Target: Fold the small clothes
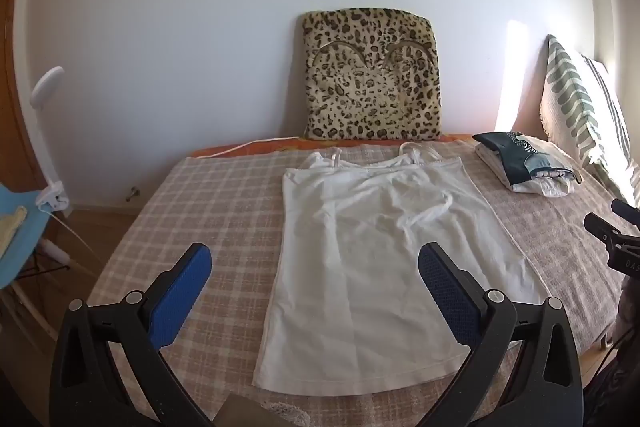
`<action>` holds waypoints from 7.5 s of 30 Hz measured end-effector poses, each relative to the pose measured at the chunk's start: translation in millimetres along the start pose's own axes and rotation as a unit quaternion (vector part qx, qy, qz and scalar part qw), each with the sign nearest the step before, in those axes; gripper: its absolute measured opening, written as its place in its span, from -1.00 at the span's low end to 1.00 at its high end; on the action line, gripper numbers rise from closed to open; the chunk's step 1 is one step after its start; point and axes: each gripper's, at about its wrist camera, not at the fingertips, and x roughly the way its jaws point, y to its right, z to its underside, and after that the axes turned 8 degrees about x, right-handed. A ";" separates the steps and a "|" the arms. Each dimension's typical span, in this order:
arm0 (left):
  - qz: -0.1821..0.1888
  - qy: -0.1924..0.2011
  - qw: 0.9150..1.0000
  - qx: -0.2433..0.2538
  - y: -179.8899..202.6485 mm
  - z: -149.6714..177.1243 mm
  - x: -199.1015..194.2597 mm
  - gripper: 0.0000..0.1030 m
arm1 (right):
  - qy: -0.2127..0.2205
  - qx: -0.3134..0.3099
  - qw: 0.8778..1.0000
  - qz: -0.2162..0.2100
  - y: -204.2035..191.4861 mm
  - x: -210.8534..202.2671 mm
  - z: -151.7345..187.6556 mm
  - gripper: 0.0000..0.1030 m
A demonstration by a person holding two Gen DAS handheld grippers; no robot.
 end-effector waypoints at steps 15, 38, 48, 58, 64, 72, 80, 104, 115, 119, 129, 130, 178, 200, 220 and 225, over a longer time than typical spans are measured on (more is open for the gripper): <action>-0.012 0.008 1.000 0.013 5.7 -2.3 -6.1 0.99 | -0.001 -0.003 1.000 0.000 -4.1 2.8 -0.9 0.97; -0.013 0.012 1.000 0.013 2.9 -7.8 -10.1 0.99 | 0.000 -0.001 1.000 -0.002 -5.7 2.6 -1.3 0.97; -0.015 0.014 1.000 0.012 2.7 -8.7 -11.4 0.99 | 0.001 -0.002 1.000 -0.001 -7.1 1.2 -4.9 0.97; -0.016 0.015 1.000 0.012 2.9 -8.5 -12.3 0.99 | 0.002 -0.002 1.000 -0.001 -7.3 0.6 -4.8 0.97; -0.016 0.016 1.000 0.012 2.8 -8.0 -12.7 0.99 | 0.002 -0.002 1.000 -0.002 -7.7 0.5 -5.2 0.96; -0.016 0.016 1.000 0.011 2.7 -8.0 -12.4 0.99 | 0.003 -0.002 1.000 -0.002 -8.4 0.0 -5.3 0.97; -0.016 0.016 1.000 0.012 2.8 -7.9 -12.4 0.99 | 0.003 -0.002 1.000 -0.002 -9.6 0.7 -7.1 0.96; -0.005 -0.005 1.000 0.001 -13.6 4.0 -2.8 0.99 | 0.006 -0.013 0.999 -0.029 -35.5 6.6 -14.7 0.96; 0.026 -0.058 0.997 -0.047 -42.1 32.8 25.7 0.99 | -0.010 -0.040 0.994 -0.098 -87.5 32.9 -37.3 0.96; 0.057 -0.102 0.990 -0.079 -50.9 52.9 46.1 0.83 | -0.035 -0.060 0.988 -0.138 -122.0 57.3 -52.6 0.89; 0.108 -0.168 0.970 -0.135 -64.2 91.2 77.0 0.25 | -0.112 -0.101 0.967 -0.208 -219.9 136.9 -83.9 0.76; 0.110 -0.171 0.969 -0.138 -65.5 92.6 78.6 0.25 | -0.122 -0.103 0.964 -0.212 -228.4 145.2 -85.6 0.69; 0.203 -0.119 0.960 -0.155 -69.5 84.9 85.4 -0.96 | -0.313 -0.137 0.933 -0.109 -387.1 375.5 -88.2 -0.86; 0.283 -0.113 0.951 -0.047 22.9 51.1 96.1 -0.96 | -0.280 -0.094 0.954 -0.054 -256.1 343.1 -133.7 -0.86; 0.265 -0.163 0.950 -0.001 62.9 59.9 113.4 -0.69 | -0.307 -0.102 0.944 -0.064 -246.9 376.7 -112.8 -0.77; 0.252 -0.149 0.956 0.011 63.6 56.3 104.6 -0.56 | -0.302 -0.083 0.947 -0.067 -233.2 370.0 -127.8 -0.36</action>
